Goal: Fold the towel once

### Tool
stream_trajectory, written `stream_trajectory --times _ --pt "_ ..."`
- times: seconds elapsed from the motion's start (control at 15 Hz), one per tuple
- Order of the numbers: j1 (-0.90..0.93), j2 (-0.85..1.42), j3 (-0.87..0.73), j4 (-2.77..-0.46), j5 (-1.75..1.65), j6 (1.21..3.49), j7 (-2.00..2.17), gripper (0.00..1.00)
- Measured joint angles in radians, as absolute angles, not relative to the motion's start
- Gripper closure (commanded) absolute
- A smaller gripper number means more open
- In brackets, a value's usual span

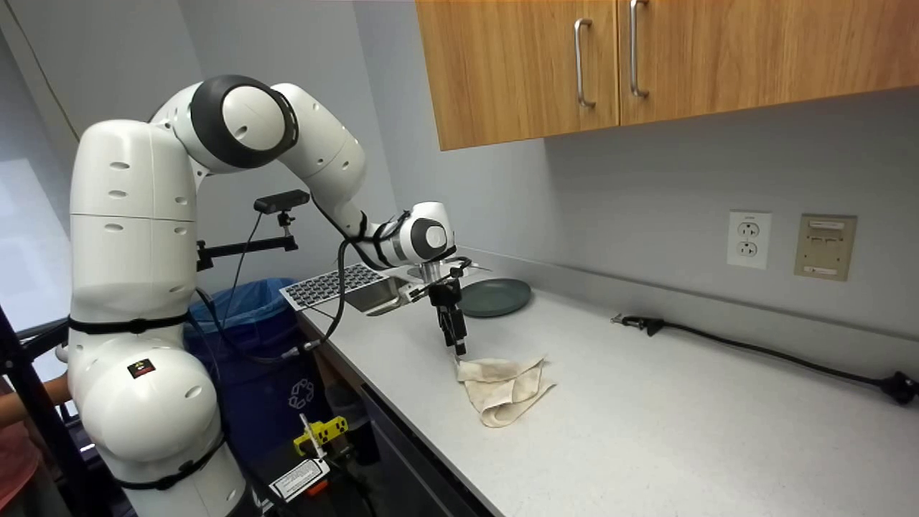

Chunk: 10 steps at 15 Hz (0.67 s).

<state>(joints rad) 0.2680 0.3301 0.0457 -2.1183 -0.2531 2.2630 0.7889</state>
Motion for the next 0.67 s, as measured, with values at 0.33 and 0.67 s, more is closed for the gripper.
stream_trajectory --times 0.33,0.67 --pt "0.241 0.333 0.030 -2.118 -0.159 2.321 0.851 0.00" --pt "0.240 0.337 -0.003 -2.119 -0.151 2.349 1.061 0.00"
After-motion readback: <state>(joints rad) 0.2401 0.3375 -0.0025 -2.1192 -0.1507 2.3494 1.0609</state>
